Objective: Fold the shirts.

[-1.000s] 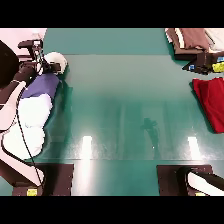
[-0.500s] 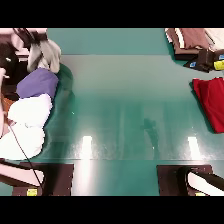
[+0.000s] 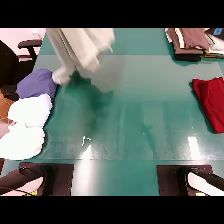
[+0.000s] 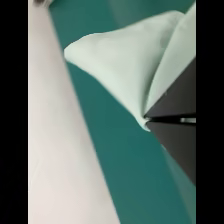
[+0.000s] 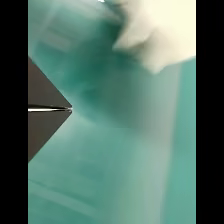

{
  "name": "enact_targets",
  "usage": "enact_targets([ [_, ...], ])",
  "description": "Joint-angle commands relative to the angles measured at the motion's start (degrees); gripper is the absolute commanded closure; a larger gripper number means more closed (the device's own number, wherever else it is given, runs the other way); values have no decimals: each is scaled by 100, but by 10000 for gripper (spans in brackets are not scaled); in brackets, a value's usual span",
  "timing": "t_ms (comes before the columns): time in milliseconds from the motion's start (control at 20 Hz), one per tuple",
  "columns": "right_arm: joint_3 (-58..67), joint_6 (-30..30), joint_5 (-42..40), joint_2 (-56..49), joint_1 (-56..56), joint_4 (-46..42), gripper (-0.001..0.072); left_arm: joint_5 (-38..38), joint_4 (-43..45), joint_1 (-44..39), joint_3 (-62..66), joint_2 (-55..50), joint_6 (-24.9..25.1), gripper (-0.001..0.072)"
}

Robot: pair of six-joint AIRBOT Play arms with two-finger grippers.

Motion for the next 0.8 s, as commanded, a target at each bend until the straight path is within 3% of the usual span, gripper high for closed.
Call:
enact_targets([
  [0,649,0,151,2,-2,-11,690,-962,-503,-1322,-66,-85,140,686],
  [50,761,0,229,4,-2,-9,690,-931,-796,-1635,-131,-280,140,684],
  [100,824,0,313,17,-2,-9,690,-890,-1084,-1869,-168,-481,142,633],
  [150,804,0,387,81,-2,-9,690,-837,-1351,-2059,-199,-693,140,289],
  [200,702,0,396,181,-2,-11,690,-831,-1469,-2144,-199,-859,138,93],
  [350,260,0,372,520,-90,-11,690,-1038,-1086,-1810,-197,-953,35,98],
  [550,-321,0,295,981,-444,-7,690,-1794,-994,-94,-323,-892,-304,98],
  [750,-927,2,-52,1368,-693,-4,690,-1661,-1639,1558,-1674,-896,-372,99],
])
